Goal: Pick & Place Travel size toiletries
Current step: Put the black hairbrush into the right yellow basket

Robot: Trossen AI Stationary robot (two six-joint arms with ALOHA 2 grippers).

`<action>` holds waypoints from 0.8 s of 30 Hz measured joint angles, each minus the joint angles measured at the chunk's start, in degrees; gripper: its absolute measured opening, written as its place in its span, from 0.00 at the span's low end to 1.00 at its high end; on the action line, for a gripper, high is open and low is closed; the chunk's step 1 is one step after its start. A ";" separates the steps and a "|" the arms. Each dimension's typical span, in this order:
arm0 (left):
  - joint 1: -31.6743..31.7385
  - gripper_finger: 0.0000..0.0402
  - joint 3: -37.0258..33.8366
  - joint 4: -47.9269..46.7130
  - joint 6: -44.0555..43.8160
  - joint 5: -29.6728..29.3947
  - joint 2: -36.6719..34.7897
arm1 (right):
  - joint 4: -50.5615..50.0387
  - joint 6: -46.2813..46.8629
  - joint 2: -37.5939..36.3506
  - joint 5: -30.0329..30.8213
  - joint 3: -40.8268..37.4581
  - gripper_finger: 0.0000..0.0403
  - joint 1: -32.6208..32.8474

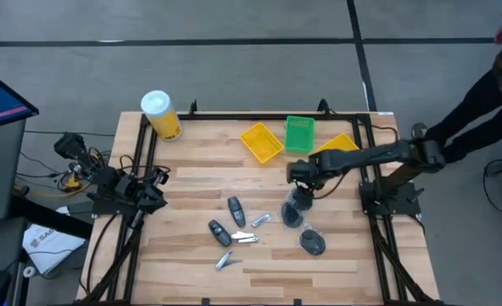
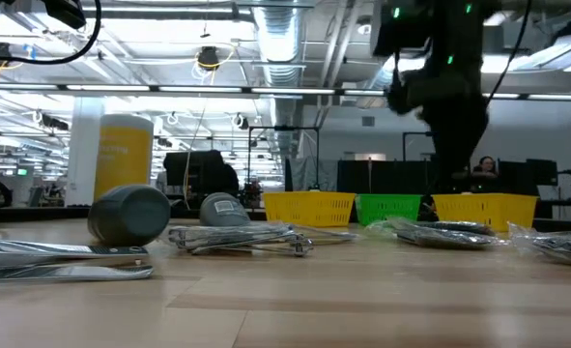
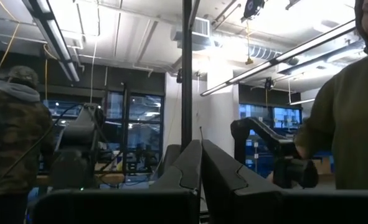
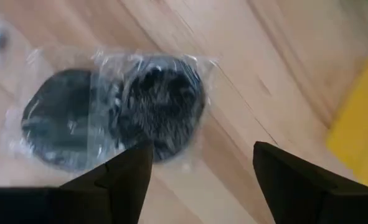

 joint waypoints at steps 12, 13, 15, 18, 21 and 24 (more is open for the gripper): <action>0.00 0.00 -0.01 0.50 -0.14 -0.04 0.15 | 15.67 -3.28 1.64 -0.91 -8.92 0.66 -2.89; 0.01 0.00 0.01 0.56 -0.16 -0.05 0.15 | 16.51 -3.29 1.75 -0.93 -9.48 0.66 -3.00; 0.00 0.00 0.00 0.62 -0.16 -0.07 0.15 | 17.96 -3.51 1.73 -0.90 -10.71 0.66 -3.14; 0.00 0.00 -0.01 0.76 -0.16 -0.29 0.15 | 20.04 -3.80 2.80 -0.73 -11.86 0.66 -3.14; 0.00 0.00 0.00 0.76 -0.16 -0.38 0.15 | 20.74 -4.83 4.70 -0.74 -11.88 0.66 -3.14; 0.01 0.00 0.01 0.81 -0.19 -0.39 0.13 | 21.59 -5.87 6.34 -0.90 -11.78 0.66 -3.08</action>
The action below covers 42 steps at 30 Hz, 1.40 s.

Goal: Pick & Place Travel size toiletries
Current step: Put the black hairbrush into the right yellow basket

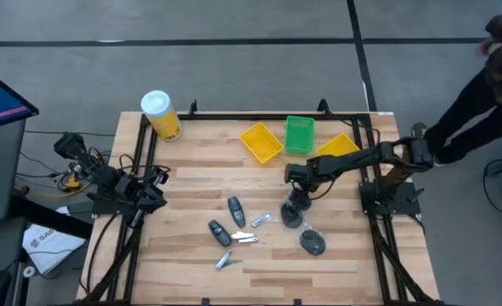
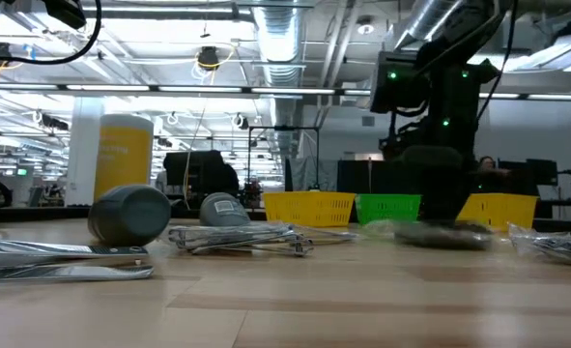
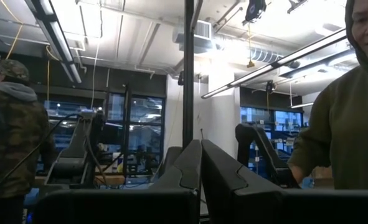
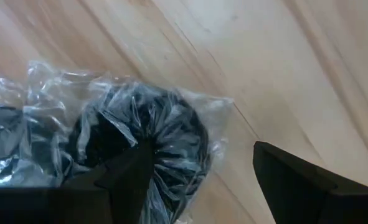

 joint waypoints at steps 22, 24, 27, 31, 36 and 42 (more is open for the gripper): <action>-0.01 0.00 -0.01 0.10 -0.02 0.04 0.02 | 1.11 0.44 -1.47 -0.04 -0.39 0.11 -1.34; -0.01 0.00 -0.02 0.10 -0.02 0.04 0.02 | 0.98 0.44 -1.92 -0.03 -0.46 0.09 -1.64; -0.01 0.00 -0.01 0.10 -0.02 0.04 0.02 | 0.71 0.46 -2.73 -0.05 -0.50 0.07 -1.90; -0.01 0.00 -0.01 0.10 -0.02 0.04 0.02 | 0.31 0.46 -4.58 -0.05 -0.48 0.03 -2.07; -0.01 0.00 0.00 0.12 -0.02 0.04 0.02 | -1.77 0.59 -7.32 -0.08 -0.46 0.01 -2.64; 0.00 0.00 -0.01 0.12 -0.02 0.06 0.02 | -4.11 0.68 -12.04 -0.22 -0.39 0.00 -4.15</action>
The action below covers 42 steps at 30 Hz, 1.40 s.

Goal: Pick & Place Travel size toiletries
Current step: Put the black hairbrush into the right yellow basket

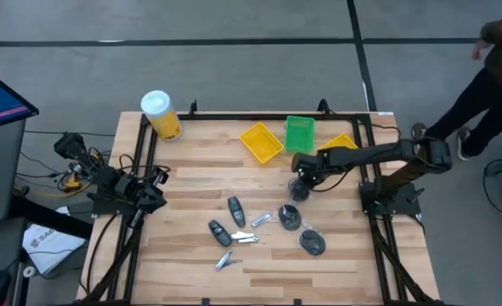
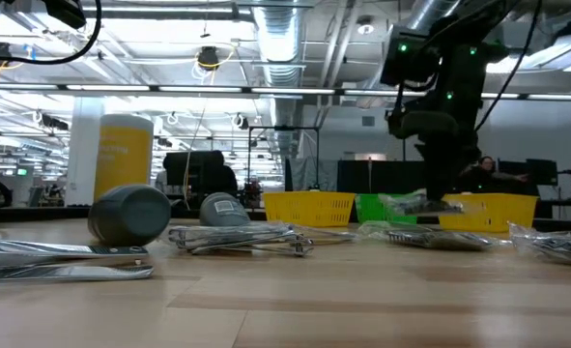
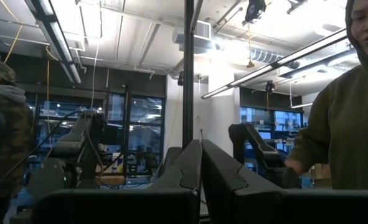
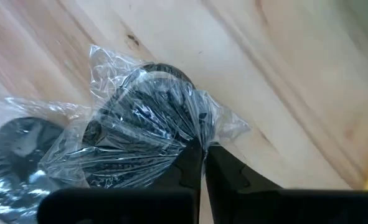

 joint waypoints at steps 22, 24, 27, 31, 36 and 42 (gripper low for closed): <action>-0.01 0.00 0.01 0.41 0.09 -0.14 0.00 | -14.02 6.07 -24.55 4.45 0.15 0.00 -20.60; -0.01 0.00 0.01 0.43 0.13 -0.14 0.00 | -17.26 6.51 -25.21 6.99 0.15 0.00 -22.71; -0.01 0.00 0.01 0.44 0.15 -0.17 0.00 | -20.24 7.52 -25.34 11.34 0.15 0.00 -25.56; -0.01 0.00 0.01 0.44 0.17 -0.19 0.00 | -23.35 9.55 -24.61 13.91 0.15 0.00 -29.81; -0.01 0.00 0.01 0.44 0.20 -0.19 0.00 | -24.46 11.23 -22.52 14.37 0.15 0.00 -33.86; -0.01 0.00 0.01 0.44 0.20 -0.19 0.00 | -25.03 11.96 -17.63 15.60 0.15 0.00 -36.72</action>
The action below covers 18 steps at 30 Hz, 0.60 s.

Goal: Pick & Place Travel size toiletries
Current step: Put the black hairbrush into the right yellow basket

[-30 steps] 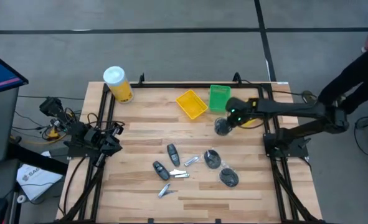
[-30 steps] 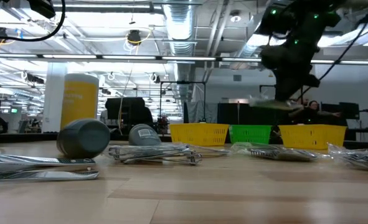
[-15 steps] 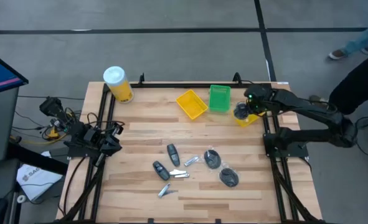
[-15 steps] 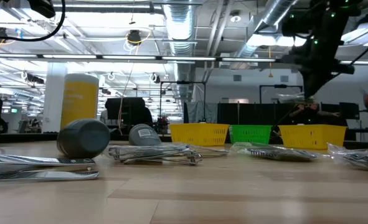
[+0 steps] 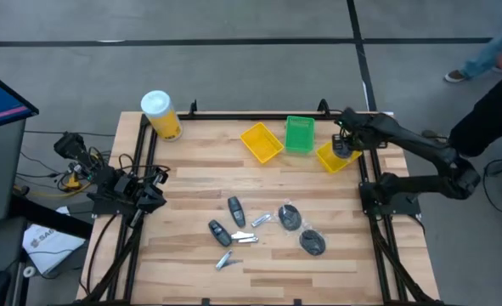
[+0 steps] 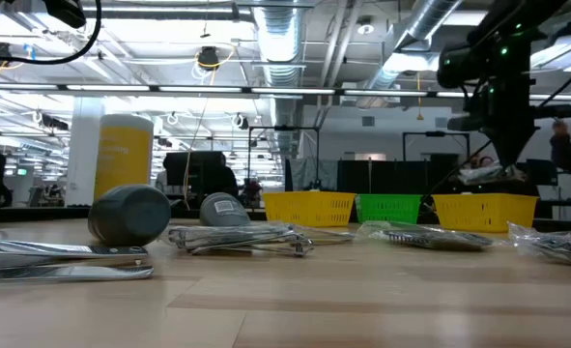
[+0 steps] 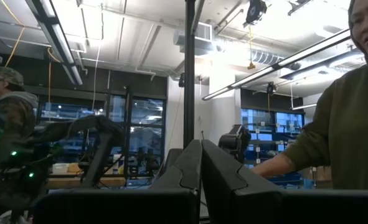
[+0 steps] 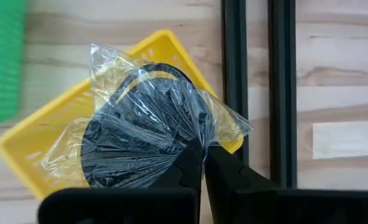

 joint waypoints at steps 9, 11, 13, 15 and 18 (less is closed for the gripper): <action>0.01 0.00 0.00 0.00 0.00 0.00 0.00 | 0.80 -2.79 7.49 0.05 0.00 0.00 -0.15; 0.01 0.00 0.00 0.00 0.00 0.00 0.00 | 1.04 -3.18 8.32 0.08 0.00 0.00 -0.15; 0.00 0.00 0.00 -0.02 0.00 0.00 -0.02 | 2.02 -4.35 8.85 0.08 0.00 0.01 -0.15; 0.00 0.00 0.00 0.00 0.00 0.00 0.00 | 2.56 -5.38 9.01 0.08 0.00 0.03 -0.15; 0.00 0.00 0.00 -0.01 0.00 0.00 0.00 | 2.52 -5.91 8.96 0.04 0.00 0.06 -0.12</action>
